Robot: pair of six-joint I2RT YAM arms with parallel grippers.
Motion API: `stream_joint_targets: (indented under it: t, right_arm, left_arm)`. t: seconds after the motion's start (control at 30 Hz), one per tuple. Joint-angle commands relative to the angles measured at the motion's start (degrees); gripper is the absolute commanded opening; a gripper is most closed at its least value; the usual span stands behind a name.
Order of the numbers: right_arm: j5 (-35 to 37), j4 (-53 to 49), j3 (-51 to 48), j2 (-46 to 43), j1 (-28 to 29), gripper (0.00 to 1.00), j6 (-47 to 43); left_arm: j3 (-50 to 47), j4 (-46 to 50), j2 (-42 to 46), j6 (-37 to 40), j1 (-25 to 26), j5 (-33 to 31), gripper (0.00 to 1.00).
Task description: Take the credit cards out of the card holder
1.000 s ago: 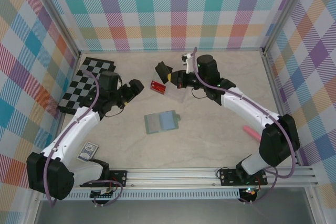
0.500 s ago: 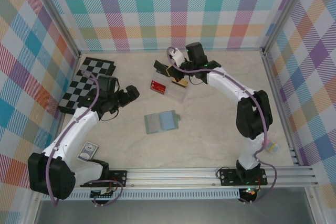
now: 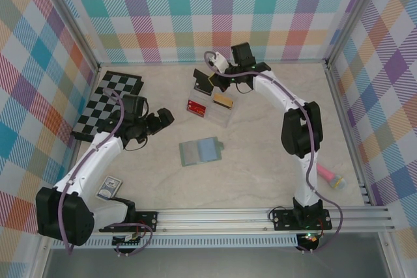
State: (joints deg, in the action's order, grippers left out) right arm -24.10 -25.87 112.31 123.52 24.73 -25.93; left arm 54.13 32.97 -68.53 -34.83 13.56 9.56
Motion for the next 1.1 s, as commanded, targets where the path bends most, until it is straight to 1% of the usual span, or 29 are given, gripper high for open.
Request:
stream_joint_targets:
  t: [0.0, 0.1, 0.33, 0.5, 0.73, 1.07]
  right_arm:
    - [-3.61, -6.46, 5.15, 3.09, -0.82, 0.00, -2.68]
    - [-3.59, -8.66, 7.38, 5.08, -0.91, 0.00, -2.99]
    - [-2.88, -9.26, 9.59, 7.75, -1.34, 0.00, -2.71]
    - [-3.91, -11.85, 14.24, 10.96, -1.79, 0.00, -2.28]
    - [-4.59, -14.20, 17.58, 13.32, -1.79, 0.00, -2.81]
    - [-3.84, -15.00, 17.93, 13.49, -1.79, 0.10, -3.99]
  left_arm:
    - [0.97, 2.30, -1.07, 2.05, -0.82, 2.08, 1.00]
    - [0.90, 2.36, -1.26, 2.14, -0.82, 2.53, 1.00]
    - [0.74, 1.53, -2.17, 1.88, -0.82, 3.74, 1.00]
    - [0.89, 1.46, -2.26, 2.01, -0.82, 4.51, 1.00]
    - [1.02, 1.80, -2.09, 2.37, -0.82, 4.49, 1.00]
    - [0.93, 1.67, -2.44, 2.50, -0.82, 4.76, 1.00]
